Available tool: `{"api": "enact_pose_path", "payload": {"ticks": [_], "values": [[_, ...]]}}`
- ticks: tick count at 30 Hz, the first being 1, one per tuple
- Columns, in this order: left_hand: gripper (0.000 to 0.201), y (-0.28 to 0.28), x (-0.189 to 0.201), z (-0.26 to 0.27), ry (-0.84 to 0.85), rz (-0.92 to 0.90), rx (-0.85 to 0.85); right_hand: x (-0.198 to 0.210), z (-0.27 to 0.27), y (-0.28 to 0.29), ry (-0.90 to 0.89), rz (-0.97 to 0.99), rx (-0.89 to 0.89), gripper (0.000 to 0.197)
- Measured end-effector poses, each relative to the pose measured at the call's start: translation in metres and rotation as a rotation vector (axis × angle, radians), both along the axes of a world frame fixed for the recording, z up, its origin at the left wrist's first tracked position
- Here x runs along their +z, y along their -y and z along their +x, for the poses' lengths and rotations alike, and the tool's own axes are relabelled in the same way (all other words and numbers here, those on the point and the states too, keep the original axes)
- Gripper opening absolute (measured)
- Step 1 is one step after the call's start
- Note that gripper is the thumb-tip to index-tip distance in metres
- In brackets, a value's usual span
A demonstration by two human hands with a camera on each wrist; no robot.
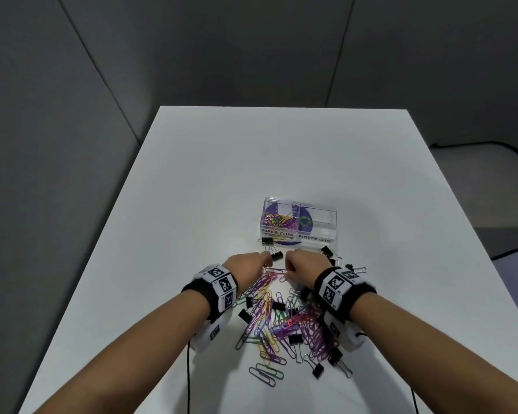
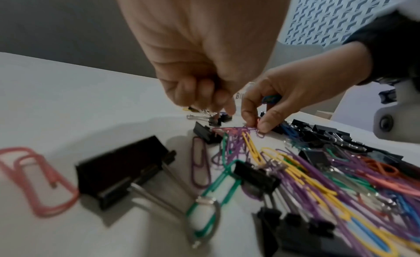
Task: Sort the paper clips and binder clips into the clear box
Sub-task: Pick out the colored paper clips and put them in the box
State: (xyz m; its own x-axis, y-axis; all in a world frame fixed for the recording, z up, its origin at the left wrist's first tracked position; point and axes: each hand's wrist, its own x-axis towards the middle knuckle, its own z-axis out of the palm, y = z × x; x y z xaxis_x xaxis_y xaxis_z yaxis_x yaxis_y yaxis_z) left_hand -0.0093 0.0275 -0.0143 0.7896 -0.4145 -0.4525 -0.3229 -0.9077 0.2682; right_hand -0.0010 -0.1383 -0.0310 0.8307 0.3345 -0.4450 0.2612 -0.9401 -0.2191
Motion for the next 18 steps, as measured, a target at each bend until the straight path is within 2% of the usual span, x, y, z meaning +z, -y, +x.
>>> {"api": "enact_pose_path", "payload": {"ticks": [4, 6, 13, 18], "values": [[0.039, 0.003, -0.004, 0.000, 0.042, 0.114, -0.089, -0.001, -0.004, 0.012, -0.006, -0.001, 0.009, 0.021], [0.035, 0.004, -0.005, 0.000, 0.047, 0.155, -0.129, -0.001, -0.006, 0.013, -0.001, -0.017, 0.042, 0.021], [0.030, 0.009, -0.002, 0.002, 0.100, 0.053, -0.081, -0.001, -0.011, 0.027, 0.017, -0.035, 0.121, 0.017], [0.024, 0.005, 0.006, 0.010, 0.108, -0.050, 0.057, 0.014, -0.006, 0.033, 0.058, -0.015, 0.048, 0.027]]}}
